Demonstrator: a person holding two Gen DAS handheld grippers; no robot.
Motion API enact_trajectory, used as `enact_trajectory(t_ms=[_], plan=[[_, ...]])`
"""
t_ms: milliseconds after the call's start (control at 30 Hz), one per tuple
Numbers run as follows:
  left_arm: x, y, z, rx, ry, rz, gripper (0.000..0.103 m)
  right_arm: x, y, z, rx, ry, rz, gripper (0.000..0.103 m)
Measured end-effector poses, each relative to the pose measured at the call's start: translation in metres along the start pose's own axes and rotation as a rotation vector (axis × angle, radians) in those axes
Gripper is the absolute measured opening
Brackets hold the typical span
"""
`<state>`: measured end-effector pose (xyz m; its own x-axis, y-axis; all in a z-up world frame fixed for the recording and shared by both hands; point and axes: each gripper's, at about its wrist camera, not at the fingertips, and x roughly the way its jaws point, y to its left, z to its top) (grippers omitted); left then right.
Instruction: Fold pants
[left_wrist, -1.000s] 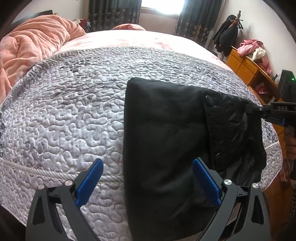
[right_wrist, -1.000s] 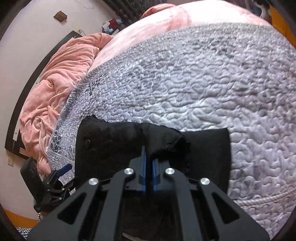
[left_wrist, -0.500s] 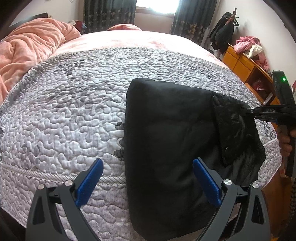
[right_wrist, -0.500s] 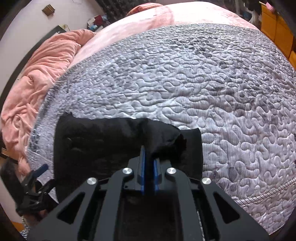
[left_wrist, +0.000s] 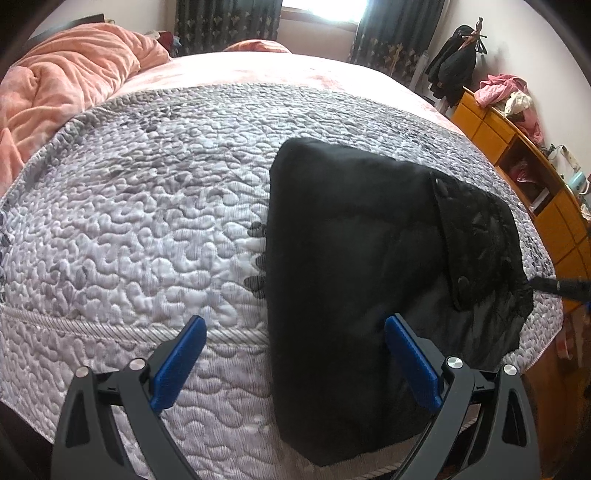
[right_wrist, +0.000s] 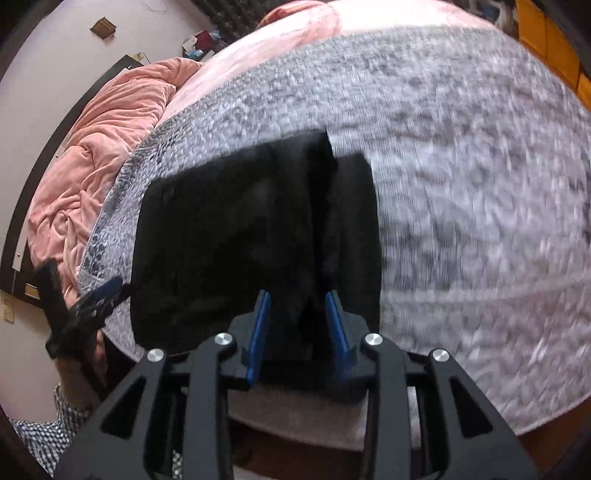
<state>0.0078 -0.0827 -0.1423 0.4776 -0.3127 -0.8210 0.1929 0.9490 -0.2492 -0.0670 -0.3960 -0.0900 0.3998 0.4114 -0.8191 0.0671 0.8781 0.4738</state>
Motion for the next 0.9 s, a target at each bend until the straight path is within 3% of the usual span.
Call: enact_trajectory(t_ms=[67,300,467,633,667,900], plan=[[0.0,-0.002,-0.002,0.001,0.005,-0.003,0.098,0.003,-0.003,-0.011,0.026,0.011,0.024,0.04],[0.004,-0.007,-0.006,-0.01,0.03,-0.011,0.098,0.03,-0.007,-0.019,0.079,0.041,0.118,0.042],[0.005,-0.009,-0.007,-0.028,0.043,-0.021,0.098,0.046,-0.002,-0.018,0.089,0.071,0.141,0.031],[0.005,-0.01,-0.006,-0.025,0.044,-0.017,0.098,0.026,0.004,-0.014,0.055,0.008,0.124,0.023],[0.004,-0.01,-0.006,-0.024,0.041,-0.018,0.098,0.017,0.007,-0.013,0.042,-0.013,0.12,0.015],[0.006,-0.017,-0.005,-0.014,0.04,-0.03,0.098,-0.006,0.009,-0.009,0.029,-0.045,0.08,0.015]])
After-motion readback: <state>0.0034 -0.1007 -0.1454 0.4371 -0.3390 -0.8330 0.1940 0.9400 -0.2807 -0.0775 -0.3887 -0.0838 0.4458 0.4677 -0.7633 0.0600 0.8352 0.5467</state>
